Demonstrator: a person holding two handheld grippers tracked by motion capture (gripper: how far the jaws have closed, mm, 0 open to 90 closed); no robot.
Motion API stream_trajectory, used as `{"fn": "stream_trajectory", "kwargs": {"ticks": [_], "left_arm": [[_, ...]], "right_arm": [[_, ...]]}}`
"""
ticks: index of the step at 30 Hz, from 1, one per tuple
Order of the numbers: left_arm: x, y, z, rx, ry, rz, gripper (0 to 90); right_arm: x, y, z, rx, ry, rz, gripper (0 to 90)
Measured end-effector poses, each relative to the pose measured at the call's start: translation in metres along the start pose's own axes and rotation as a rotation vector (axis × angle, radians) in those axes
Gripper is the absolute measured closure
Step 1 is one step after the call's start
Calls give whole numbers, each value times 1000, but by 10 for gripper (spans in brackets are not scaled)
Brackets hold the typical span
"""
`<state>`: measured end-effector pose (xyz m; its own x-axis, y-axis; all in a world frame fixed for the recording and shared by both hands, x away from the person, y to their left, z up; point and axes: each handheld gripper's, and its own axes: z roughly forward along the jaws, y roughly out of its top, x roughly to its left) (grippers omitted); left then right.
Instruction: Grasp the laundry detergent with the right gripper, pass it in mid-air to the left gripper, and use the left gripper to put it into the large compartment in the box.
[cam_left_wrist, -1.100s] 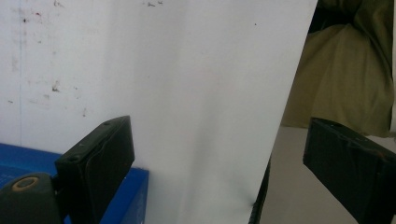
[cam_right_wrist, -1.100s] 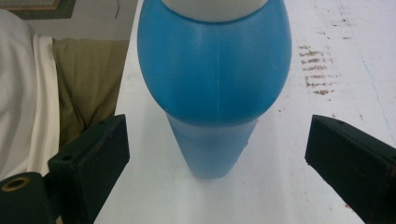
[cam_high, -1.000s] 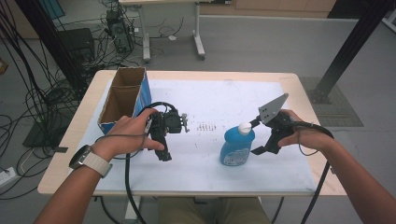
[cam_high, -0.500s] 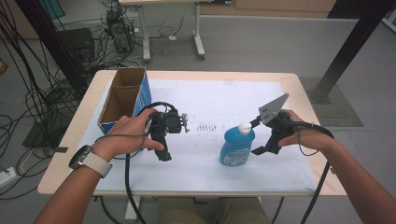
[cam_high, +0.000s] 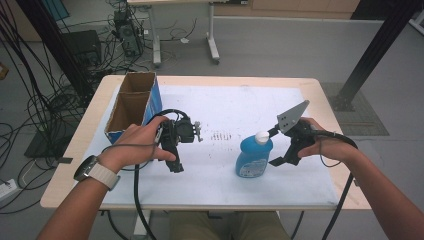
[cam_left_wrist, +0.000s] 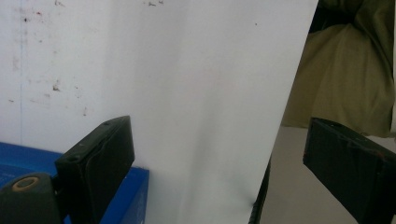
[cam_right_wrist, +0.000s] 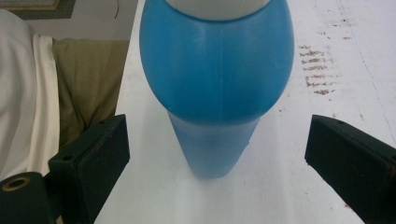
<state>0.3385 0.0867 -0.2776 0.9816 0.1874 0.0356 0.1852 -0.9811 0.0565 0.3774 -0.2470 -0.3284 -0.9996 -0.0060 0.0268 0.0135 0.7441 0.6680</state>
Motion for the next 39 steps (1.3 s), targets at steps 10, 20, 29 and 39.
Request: {"fn": "stream_trajectory", "kwargs": {"ticks": [10,20,29,39], "left_arm": [[0,0,0,-2,2,-1,92],[0,0,0,0,1,0,92],[0,-1,0,-4,3,-2,92],[0,-1,0,-5,4,-1,93]], "right_arm": [[0,0,0,-1,1,-1,64],[0,0,1,-3,-1,1,64],[1,0,1,-3,-3,0,64],[1,-1,4,-13,-4,3,63]]}}
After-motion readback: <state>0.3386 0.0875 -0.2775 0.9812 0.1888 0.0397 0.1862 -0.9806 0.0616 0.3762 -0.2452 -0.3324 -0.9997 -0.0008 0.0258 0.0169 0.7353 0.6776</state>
